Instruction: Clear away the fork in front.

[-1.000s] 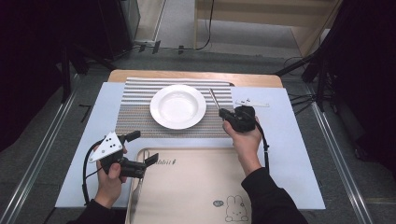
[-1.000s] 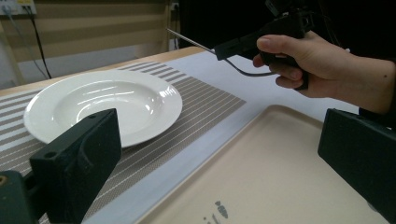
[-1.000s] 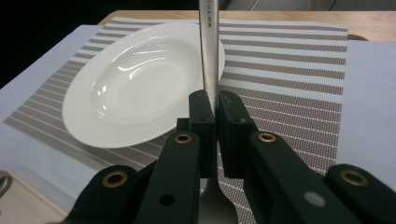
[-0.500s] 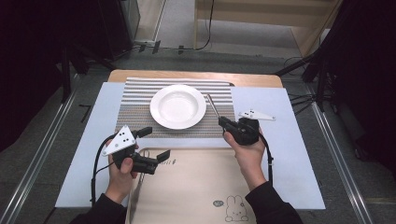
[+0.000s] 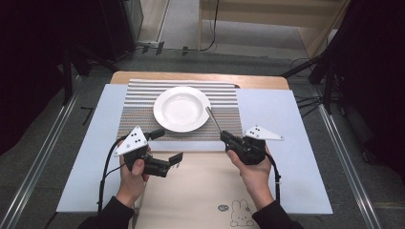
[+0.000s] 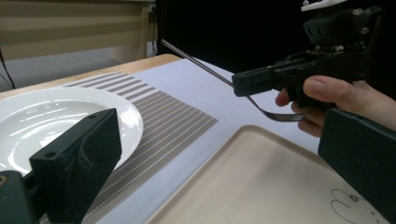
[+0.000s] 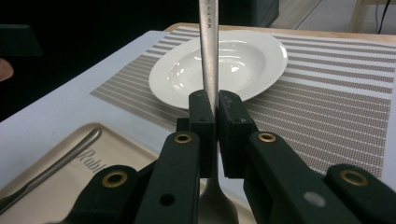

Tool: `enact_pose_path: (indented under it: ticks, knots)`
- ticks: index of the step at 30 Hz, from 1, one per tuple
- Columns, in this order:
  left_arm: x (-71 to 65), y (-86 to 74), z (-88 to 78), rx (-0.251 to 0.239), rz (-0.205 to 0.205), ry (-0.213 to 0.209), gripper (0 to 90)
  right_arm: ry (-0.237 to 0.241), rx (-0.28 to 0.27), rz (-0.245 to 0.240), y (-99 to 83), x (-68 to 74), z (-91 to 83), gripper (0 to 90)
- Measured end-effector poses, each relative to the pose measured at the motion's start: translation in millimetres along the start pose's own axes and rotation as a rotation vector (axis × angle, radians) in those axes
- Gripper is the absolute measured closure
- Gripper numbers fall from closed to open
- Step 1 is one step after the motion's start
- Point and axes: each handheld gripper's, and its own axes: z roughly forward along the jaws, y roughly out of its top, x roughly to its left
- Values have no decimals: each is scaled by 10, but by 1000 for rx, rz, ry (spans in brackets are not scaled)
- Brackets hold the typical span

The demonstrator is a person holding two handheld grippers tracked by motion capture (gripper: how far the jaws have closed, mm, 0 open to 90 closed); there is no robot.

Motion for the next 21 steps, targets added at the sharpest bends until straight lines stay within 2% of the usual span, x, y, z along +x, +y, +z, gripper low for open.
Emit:
enact_pose_path:
  ticks: [8,21]
  knots:
    - [-59,3,106,3,-16,-22,0,45,3,-14,-165,159,-67,840]
    - [-161,-15,252,14,-37,-57,0,103,-13,-55,-269,397,-151,840]
